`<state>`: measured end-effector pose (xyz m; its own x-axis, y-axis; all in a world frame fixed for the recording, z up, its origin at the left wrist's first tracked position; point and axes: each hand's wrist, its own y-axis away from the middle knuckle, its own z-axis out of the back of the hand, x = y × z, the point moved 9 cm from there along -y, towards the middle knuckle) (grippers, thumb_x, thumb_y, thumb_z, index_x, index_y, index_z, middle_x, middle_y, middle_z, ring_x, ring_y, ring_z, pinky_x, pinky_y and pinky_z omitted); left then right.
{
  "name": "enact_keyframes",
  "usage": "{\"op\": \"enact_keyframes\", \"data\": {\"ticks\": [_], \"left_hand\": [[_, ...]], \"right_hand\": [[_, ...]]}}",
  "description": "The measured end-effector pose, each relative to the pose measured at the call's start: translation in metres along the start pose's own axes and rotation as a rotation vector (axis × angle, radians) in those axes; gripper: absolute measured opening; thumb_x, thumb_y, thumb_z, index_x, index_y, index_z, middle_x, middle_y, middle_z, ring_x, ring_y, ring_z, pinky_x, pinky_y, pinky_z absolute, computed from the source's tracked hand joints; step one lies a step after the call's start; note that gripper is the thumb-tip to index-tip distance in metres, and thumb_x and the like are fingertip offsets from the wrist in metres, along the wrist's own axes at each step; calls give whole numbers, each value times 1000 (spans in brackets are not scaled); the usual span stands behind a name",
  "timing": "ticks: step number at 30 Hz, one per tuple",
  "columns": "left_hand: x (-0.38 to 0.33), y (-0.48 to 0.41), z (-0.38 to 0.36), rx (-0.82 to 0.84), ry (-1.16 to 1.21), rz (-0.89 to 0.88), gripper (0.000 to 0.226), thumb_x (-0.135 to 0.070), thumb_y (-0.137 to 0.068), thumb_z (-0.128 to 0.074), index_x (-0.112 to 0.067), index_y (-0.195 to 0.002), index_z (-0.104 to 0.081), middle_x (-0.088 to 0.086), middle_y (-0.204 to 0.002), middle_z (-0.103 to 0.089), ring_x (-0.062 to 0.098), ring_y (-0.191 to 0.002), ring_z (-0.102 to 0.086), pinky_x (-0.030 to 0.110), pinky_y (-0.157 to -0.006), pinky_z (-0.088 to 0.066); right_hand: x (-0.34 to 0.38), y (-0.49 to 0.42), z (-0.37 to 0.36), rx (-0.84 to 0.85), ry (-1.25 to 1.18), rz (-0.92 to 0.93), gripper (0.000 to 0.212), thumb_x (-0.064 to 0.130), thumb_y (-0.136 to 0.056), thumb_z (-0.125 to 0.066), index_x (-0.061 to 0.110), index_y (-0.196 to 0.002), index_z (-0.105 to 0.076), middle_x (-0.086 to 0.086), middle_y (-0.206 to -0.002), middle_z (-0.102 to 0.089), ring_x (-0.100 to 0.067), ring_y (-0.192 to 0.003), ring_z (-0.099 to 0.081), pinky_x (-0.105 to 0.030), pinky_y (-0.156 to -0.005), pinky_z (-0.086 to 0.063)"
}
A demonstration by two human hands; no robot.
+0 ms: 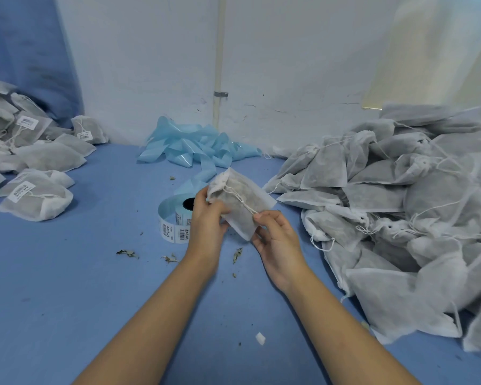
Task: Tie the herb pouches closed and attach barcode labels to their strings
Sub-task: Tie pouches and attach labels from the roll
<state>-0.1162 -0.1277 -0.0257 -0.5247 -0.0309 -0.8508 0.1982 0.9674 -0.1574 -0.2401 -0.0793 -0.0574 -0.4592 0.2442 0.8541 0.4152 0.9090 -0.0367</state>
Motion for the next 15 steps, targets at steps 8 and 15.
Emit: {"op": "enact_keyframes", "data": {"ticks": [8, 15], "left_hand": [[4, 7, 3, -69, -223, -62, 35, -17, -87, -67, -8, -119, -56, 4, -109, -69, 14, -98, -67, 22, -83, -54], [-6, 4, 17, -164, -168, -79, 22, -14, -88, -62, -13, -110, -63, -3, -101, -70, 12, -93, -65, 26, -82, -50]], "right_hand": [[-1, 0, -6, 54, 70, 16, 19, 0, -88, -59, 13, -75, -57, -1, -76, -60, -15, -77, -58, -28, -78, -49], [-4, 1, -6, 48, 157, -5, 25, -2, -86, -57, 14, -67, -56, 3, -71, -61, -13, -76, -58, -23, -75, -48]]}}
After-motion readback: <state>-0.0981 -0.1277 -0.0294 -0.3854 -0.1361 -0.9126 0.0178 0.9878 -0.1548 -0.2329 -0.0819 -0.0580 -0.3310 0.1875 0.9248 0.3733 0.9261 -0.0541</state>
